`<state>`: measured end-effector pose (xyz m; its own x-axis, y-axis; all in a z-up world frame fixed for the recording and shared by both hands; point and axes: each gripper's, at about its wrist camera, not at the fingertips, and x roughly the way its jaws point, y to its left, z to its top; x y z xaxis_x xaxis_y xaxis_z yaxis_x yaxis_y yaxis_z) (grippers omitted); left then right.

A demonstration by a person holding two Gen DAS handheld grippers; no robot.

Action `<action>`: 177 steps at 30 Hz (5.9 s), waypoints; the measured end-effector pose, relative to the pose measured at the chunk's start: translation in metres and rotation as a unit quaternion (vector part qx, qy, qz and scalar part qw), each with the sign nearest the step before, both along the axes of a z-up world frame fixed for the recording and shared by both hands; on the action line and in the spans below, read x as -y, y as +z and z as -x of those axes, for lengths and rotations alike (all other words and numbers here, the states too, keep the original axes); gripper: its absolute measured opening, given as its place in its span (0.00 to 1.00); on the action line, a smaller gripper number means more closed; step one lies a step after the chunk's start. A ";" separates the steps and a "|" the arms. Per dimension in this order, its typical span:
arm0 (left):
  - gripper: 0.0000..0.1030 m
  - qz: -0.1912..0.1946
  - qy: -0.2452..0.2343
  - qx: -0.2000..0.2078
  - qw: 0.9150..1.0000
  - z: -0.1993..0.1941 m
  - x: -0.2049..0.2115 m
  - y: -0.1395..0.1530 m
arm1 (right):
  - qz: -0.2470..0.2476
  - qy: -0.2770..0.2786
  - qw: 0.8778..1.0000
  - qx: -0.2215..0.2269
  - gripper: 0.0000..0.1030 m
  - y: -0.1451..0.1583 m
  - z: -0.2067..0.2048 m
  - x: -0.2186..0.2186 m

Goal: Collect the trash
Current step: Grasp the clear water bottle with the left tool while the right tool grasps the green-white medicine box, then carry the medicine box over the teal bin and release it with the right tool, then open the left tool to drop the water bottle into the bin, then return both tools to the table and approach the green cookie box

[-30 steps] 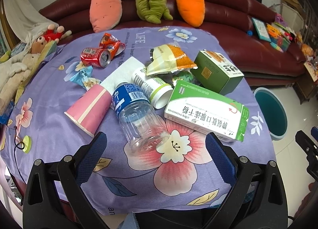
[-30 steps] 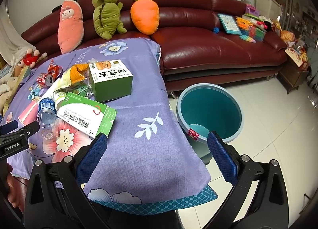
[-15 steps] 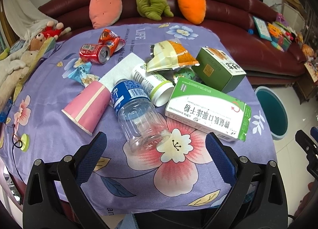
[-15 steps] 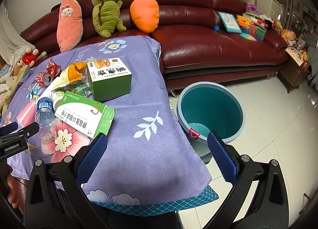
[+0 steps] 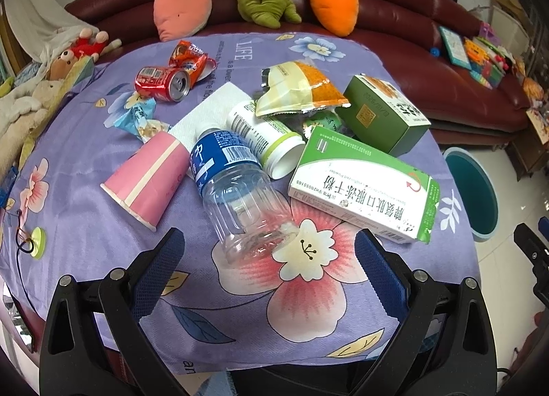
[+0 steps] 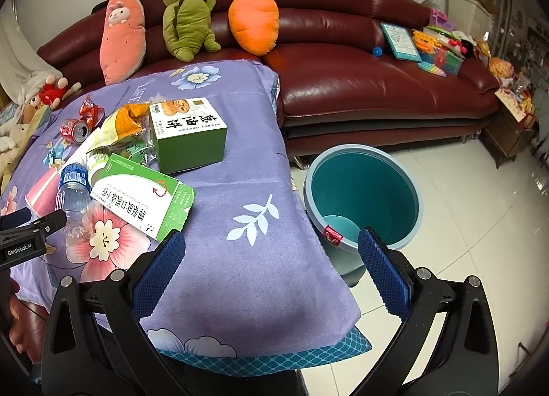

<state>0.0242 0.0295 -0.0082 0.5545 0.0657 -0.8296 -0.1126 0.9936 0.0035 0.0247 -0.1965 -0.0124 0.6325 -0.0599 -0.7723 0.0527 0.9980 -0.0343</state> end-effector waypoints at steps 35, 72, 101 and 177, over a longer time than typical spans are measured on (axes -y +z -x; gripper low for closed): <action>0.69 0.060 -0.017 -0.105 0.993 -0.066 -0.063 -0.067 | -0.014 0.204 0.972 -0.118 0.94 -0.029 -0.079 -0.067; 0.64 0.097 -0.052 -0.077 0.991 -0.021 -0.088 -0.061 | -0.021 0.337 0.919 -0.205 0.73 -0.064 -0.103 -0.146; 0.64 0.081 -0.266 0.005 0.960 -0.082 0.119 0.019 | -0.215 -0.044 0.975 0.025 0.72 0.010 -0.089 0.114; 0.86 0.083 -0.193 0.001 0.978 -0.128 0.104 0.012 | -0.154 -0.109 0.979 -0.082 0.82 -0.013 -0.120 0.117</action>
